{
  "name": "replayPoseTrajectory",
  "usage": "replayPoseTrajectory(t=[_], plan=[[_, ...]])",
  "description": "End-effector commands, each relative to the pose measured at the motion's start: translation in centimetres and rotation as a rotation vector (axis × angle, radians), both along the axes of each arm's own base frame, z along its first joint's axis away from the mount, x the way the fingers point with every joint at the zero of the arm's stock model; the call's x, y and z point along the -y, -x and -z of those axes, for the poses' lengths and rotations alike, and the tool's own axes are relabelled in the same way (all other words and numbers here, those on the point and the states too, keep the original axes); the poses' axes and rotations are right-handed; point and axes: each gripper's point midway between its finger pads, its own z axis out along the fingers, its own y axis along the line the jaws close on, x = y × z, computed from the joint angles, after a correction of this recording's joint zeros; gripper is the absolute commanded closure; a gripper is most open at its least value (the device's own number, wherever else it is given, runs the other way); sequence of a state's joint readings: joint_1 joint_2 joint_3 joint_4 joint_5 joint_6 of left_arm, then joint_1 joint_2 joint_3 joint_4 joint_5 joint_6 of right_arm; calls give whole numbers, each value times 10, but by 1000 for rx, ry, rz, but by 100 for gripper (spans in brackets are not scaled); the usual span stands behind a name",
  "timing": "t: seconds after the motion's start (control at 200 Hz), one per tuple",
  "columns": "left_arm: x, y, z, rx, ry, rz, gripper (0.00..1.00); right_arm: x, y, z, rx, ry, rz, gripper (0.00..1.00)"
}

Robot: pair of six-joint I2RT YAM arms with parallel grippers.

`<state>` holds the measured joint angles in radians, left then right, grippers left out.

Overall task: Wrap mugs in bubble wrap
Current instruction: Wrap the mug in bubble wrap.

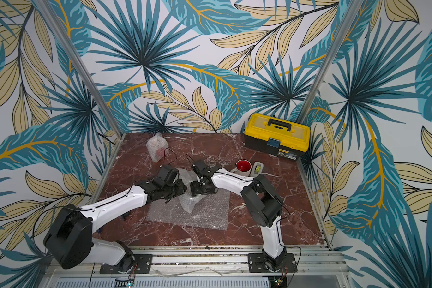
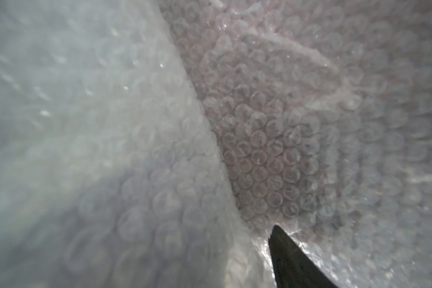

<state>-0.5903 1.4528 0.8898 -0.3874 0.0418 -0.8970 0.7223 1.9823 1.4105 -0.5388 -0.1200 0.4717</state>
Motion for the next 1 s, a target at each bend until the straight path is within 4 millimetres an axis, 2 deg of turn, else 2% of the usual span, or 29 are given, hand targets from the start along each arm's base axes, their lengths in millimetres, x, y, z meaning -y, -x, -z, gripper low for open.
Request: replayPoseTrajectory(t=[0.0,0.08,0.31,0.451,0.591,0.731,0.991], plan=[[2,9,18,-47,-28,29,68,10,9,11,-42,66,-19,28],[3,11,23,-64,-39,30,69,8,6,1,-16,48,-20,28],[5,11,25,-77,-44,27,71,14,-3,-54,139,-22,15,28],[7,9,24,-78,-44,33,71,14,3,-64,162,-78,15,27],[10,8,24,-79,-41,39,71,-2,6,-66,141,-164,-18,25],[11,7,22,-72,-39,41,71,-11,0,-53,109,-157,-26,25],[10,6,8,-42,-20,36,71,0,-9,-17,71,-42,28,25]])
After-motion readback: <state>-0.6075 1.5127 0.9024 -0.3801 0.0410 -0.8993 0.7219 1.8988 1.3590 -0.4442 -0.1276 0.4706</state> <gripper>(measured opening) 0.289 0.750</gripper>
